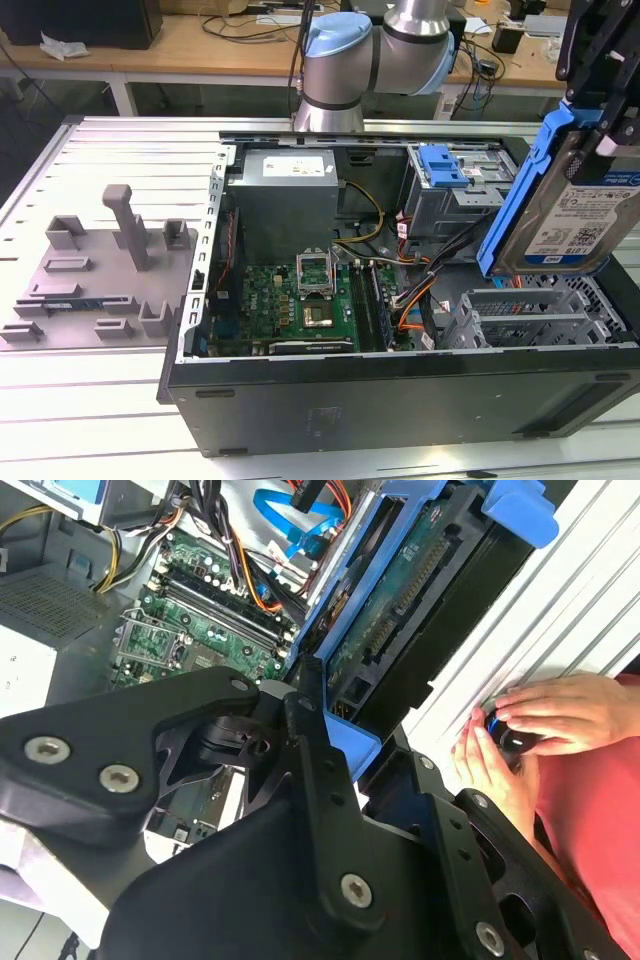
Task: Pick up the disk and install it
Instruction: 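Insert the disk into the insertion slot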
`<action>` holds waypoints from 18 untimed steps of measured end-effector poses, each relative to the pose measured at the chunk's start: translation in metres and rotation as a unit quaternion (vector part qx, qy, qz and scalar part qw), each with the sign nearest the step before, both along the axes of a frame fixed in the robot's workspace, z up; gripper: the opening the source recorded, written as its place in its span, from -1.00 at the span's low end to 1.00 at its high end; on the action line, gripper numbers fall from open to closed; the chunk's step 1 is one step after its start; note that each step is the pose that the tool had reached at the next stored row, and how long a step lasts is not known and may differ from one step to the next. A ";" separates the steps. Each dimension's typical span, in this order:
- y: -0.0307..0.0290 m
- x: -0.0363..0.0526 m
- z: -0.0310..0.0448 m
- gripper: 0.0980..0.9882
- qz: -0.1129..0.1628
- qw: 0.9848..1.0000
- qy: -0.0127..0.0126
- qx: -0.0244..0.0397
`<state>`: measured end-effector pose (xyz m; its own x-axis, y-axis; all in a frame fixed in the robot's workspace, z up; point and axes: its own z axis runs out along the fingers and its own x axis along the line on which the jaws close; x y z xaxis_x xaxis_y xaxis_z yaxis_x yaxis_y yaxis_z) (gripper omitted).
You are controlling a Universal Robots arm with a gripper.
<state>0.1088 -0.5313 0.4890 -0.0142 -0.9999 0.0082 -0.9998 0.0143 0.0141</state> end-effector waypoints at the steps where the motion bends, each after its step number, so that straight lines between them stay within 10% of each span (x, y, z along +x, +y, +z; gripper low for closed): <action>1: 0.0000 0.0001 0.0000 -0.39 0.000 1.000 0.000 0.000; 18: 0.0000 0.0019 -0.0039 -0.39 0.001 1.000 0.000 0.000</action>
<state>0.1106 -0.5313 0.4851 -0.0131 -0.9999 0.0082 -0.9998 0.0132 0.0141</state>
